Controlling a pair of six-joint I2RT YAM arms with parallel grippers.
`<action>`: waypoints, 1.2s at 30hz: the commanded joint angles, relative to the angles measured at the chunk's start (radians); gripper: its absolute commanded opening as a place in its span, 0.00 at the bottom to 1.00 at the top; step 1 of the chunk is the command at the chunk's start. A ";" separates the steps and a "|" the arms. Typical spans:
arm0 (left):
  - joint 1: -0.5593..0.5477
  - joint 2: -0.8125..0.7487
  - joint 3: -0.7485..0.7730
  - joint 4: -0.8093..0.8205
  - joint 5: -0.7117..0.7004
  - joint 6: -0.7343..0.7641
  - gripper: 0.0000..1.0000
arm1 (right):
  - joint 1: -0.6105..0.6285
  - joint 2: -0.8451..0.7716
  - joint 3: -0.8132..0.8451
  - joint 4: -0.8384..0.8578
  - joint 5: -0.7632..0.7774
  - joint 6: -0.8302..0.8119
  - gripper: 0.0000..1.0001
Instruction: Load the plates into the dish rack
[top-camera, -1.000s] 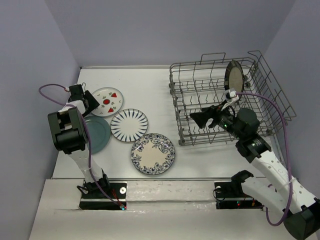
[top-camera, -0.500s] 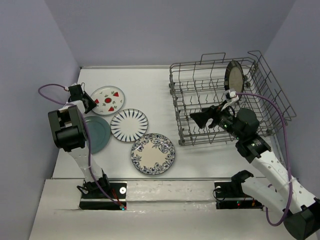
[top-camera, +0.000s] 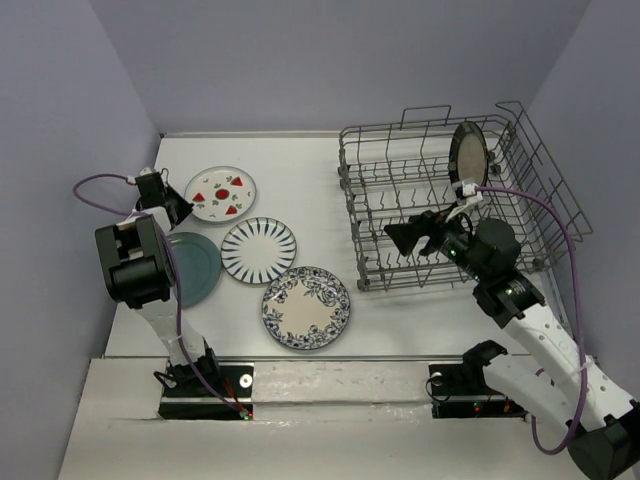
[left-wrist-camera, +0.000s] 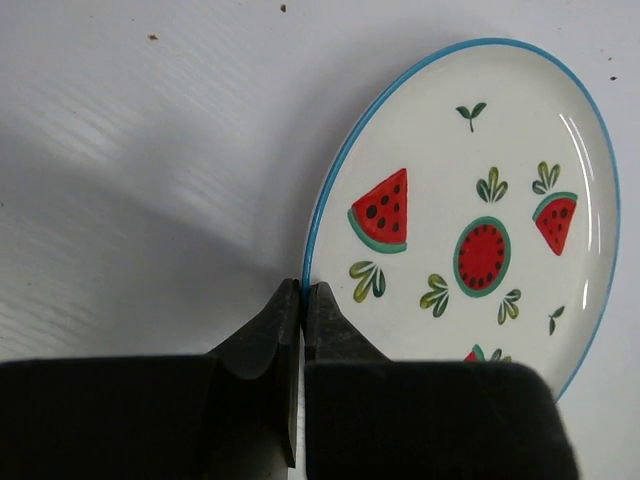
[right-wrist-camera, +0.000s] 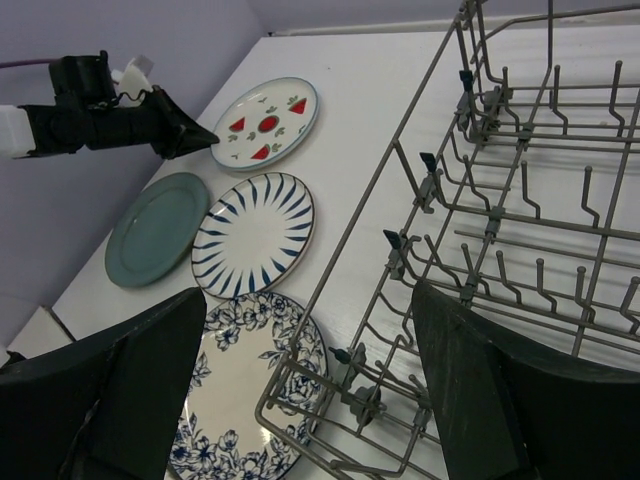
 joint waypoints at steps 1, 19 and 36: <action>0.001 -0.131 -0.033 0.100 0.052 -0.038 0.06 | 0.003 0.003 0.035 0.004 0.020 -0.021 0.89; 0.001 -0.269 -0.125 0.336 0.235 -0.239 0.06 | 0.003 0.175 0.055 0.093 -0.129 0.040 0.96; 0.001 -0.383 -0.180 0.445 0.286 -0.357 0.06 | 0.012 0.382 0.208 0.197 -0.279 0.074 0.95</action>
